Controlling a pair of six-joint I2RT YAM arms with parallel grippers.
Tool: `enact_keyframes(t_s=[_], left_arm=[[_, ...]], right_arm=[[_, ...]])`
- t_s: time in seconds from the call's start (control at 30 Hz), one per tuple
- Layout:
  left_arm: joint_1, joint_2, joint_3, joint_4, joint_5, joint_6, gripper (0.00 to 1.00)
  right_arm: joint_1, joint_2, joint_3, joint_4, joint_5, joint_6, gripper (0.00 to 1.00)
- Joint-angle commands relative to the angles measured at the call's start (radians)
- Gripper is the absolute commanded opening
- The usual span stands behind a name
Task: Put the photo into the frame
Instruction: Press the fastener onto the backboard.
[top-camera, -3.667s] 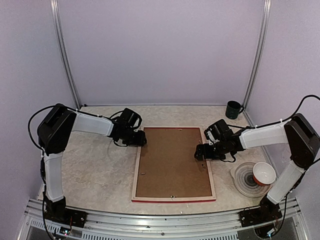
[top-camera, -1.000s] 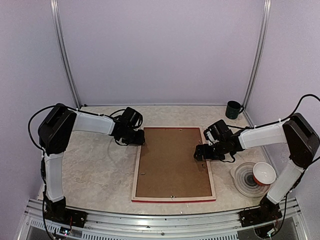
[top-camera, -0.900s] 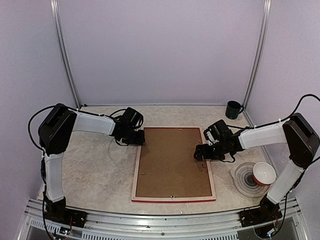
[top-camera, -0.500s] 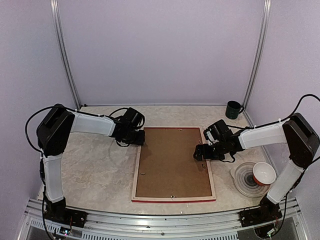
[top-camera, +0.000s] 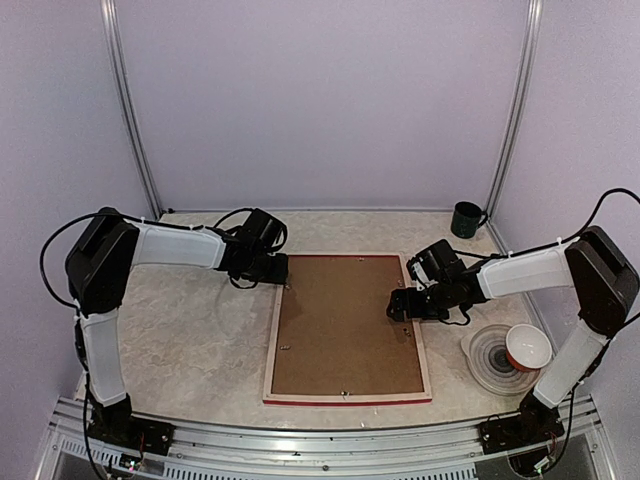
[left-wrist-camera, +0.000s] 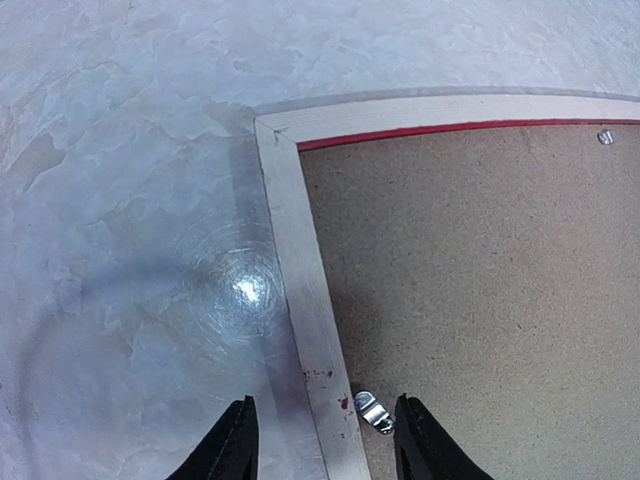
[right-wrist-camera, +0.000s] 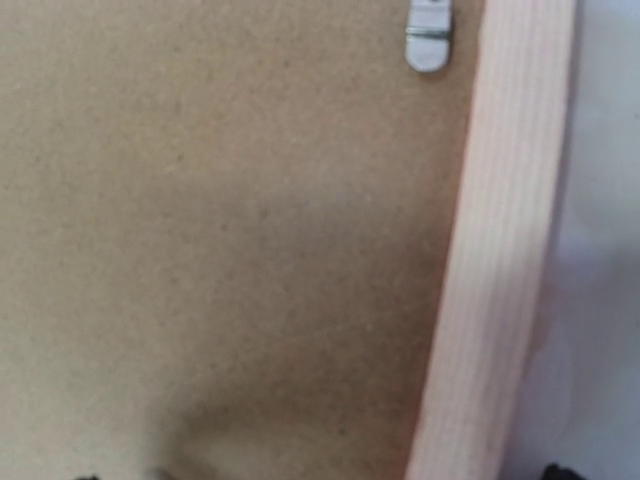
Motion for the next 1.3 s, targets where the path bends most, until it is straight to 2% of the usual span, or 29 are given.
enact_keyframes(t_s=[0.0, 0.43, 0.83, 1.27], left_arm=[[-0.008, 0.036, 0.034, -0.034, 0.019, 0.008, 0.46], [0.000, 0.088, 0.053, -0.032, 0.023, 0.002, 0.45], [0.004, 0.097, 0.048, -0.035, 0.025, 0.000, 0.37], [0.008, 0.112, 0.065, -0.061, 0.033, -0.005, 0.37]], right_arm=[[-0.008, 0.002, -0.018, 0.003, 0.000, 0.000, 0.96], [-0.008, -0.001, -0.018, 0.002, 0.001, 0.000, 0.96], [-0.008, 0.007, -0.015, 0.005, 0.000, 0.000, 0.96], [-0.008, 0.010, -0.004, -0.003, -0.003, -0.003, 0.96]])
